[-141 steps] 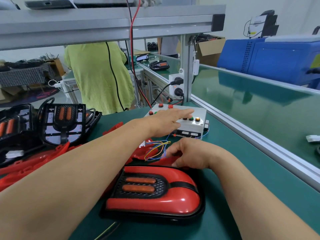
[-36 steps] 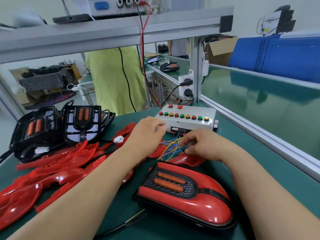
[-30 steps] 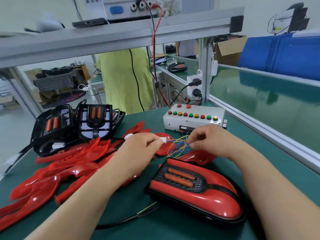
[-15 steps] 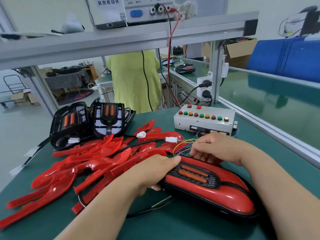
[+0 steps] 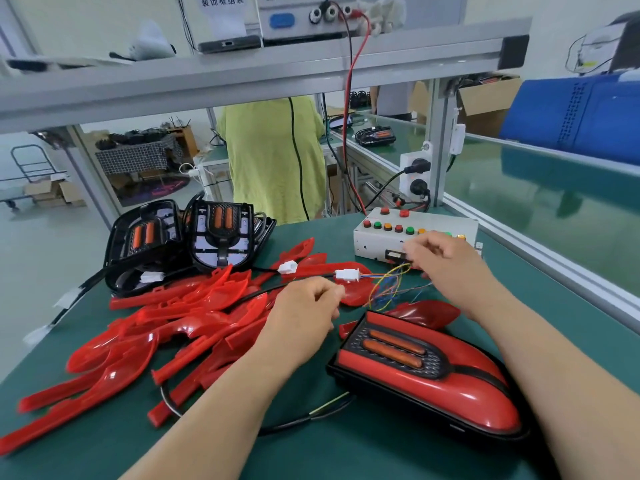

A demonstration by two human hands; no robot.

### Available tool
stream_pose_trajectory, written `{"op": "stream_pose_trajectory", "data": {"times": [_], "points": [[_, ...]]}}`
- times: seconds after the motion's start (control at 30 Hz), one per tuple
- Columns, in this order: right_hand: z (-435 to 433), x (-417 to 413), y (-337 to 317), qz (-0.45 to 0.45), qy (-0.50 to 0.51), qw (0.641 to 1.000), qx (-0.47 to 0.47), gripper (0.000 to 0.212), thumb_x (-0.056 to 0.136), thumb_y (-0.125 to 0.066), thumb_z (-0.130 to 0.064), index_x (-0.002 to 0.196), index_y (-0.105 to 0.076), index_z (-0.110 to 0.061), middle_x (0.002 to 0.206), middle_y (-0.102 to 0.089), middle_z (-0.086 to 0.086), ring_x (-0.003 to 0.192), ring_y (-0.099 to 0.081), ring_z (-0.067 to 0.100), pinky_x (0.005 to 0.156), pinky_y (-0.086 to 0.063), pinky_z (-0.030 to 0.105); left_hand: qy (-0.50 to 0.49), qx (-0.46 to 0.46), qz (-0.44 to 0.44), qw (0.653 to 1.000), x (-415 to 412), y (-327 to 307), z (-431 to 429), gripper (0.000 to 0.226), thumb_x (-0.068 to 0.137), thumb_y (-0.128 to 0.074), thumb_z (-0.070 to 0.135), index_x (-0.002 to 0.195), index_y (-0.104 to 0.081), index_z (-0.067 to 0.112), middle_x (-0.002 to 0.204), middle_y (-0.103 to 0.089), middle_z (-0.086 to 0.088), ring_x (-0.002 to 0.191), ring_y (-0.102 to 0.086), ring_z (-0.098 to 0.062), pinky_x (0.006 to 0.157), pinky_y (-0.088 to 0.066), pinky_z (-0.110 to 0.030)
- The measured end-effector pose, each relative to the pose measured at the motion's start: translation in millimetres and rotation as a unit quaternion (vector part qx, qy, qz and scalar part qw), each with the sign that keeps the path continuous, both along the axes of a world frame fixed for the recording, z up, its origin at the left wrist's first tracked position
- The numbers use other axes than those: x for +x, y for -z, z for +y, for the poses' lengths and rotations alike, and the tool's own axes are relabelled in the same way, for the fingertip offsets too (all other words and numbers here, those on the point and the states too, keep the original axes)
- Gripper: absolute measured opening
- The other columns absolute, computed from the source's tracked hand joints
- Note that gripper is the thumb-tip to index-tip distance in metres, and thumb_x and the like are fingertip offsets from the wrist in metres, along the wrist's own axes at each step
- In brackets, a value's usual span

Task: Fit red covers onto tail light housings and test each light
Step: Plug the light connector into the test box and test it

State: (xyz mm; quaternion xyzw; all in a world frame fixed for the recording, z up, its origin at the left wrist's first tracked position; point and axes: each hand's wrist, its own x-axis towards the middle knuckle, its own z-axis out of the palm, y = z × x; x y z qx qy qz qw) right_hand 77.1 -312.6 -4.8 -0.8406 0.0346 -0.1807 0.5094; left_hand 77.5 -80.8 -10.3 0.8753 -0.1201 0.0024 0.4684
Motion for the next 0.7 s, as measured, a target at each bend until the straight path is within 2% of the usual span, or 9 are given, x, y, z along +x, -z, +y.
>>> {"op": "stream_pose_trajectory", "data": {"times": [0.1,0.17,0.27,0.33,0.4,0.5,0.57,0.63,0.7], "points": [[6,0,1,0.091,-0.075,0.991,-0.056,0.040,0.092,-0.045,-0.061,0.123,-0.058,-0.038,0.114,-0.067,-0.012,0.089,-0.064,0.003,0.087,-0.051,0.029,-0.040,-0.030,-0.028,0.998,0,0,-2,0.015,0.092,-0.054,0.036,0.083,-0.065,0.041,0.072,-0.066,0.022,0.054,-0.058,0.006,0.062,-0.049,-0.027],[8,0,-1,0.121,-0.111,0.983,-0.078,0.030,0.090,-0.058,-0.056,0.114,-0.060,-0.037,0.107,-0.071,-0.008,0.072,-0.065,-0.003,0.071,-0.049,0.017,-0.048,-0.046,-0.036,0.997,1,-1,-3,0.017,0.093,-0.054,0.034,0.087,-0.064,0.047,0.077,-0.066,0.025,0.061,-0.061,0.005,0.071,-0.054,-0.031],[6,3,-1,0.172,-0.127,0.965,-0.154,0.045,0.077,-0.084,-0.033,0.117,-0.062,-0.036,0.099,-0.070,-0.014,0.084,-0.065,-0.002,0.081,-0.048,0.020,-0.050,-0.061,-0.044,0.996,1,-2,-3,0.021,0.094,-0.056,0.032,0.088,-0.065,0.050,0.083,-0.068,0.022,0.077,-0.064,0.002,0.076,-0.053,-0.024],[7,3,-2,0.143,-0.115,0.967,-0.178,0.037,0.077,-0.084,-0.017,0.106,-0.069,-0.033,0.094,-0.070,-0.014,0.087,-0.065,0.001,0.084,-0.049,0.022,-0.050,-0.053,-0.068,0.995,0,-3,-3,0.018,0.095,-0.057,0.029,0.092,-0.068,0.043,0.086,-0.067,0.019,0.082,-0.061,0.008,0.070,-0.044,-0.006],[8,0,-3,0.067,-0.112,0.980,-0.151,0.036,0.080,-0.078,-0.005,0.089,-0.069,-0.039,0.083,-0.070,-0.018,0.077,-0.063,-0.005,0.076,-0.046,0.016,-0.043,-0.032,-0.125,0.991,-2,-6,-4,0.018,0.097,-0.057,0.023,0.107,-0.068,0.033,0.099,-0.065,0.020,0.092,-0.057,0.011,0.076,-0.039,0.000],[11,-7,-10,-0.039,-0.119,0.987,-0.103,0.042,0.083,-0.072,0.003,0.079,-0.070,-0.039,0.073,-0.068,-0.024,0.066,-0.059,-0.009,0.066,-0.042,0.005,-0.025,0.046,-0.231,0.972,-2,-14,-5,0.029,0.099,-0.054,0.019,0.127,-0.063,0.017,0.124,-0.062,0.006,0.120,-0.050,-0.009,0.105,-0.038,-0.028],[13,-11,-15,-0.082,-0.136,0.984,-0.084,0.042,0.083,-0.072,0.005,0.077,-0.070,-0.036,0.080,-0.069,-0.021,0.070,-0.060,-0.006,0.069,-0.044,0.005,-0.008,0.107,-0.231,0.967,-1,-18,-5,0.037,0.101,-0.050,0.026,0.137,-0.056,0.017,0.136,-0.056,0.002,0.132,-0.042,-0.016,0.111,-0.031,-0.040],[15,-14,-19,-0.101,-0.152,0.981,-0.068,0.040,0.082,-0.073,0.004,0.073,-0.070,-0.035,0.081,-0.070,-0.013,0.073,-0.060,-0.001,0.073,-0.046,0.010,0.011,0.142,-0.207,0.968,-1,-17,-6,0.038,0.102,-0.047,0.031,0.138,-0.055,0.019,0.133,-0.058,0.000,0.130,-0.045,-0.018,0.110,-0.031,-0.043],[15,-16,-20,-0.104,-0.151,0.981,-0.060,0.039,0.082,-0.074,0.005,0.071,-0.070,-0.033,0.080,-0.070,-0.010,0.074,-0.060,0.003,0.074,-0.046,0.012,0.045,0.114,-0.182,0.976,-1,-15,-5,0.029,0.102,-0.049,0.031,0.123,-0.066,0.022,0.112,-0.068,-0.004,0.112,-0.056,-0.022,0.101,-0.039,-0.045]]}}
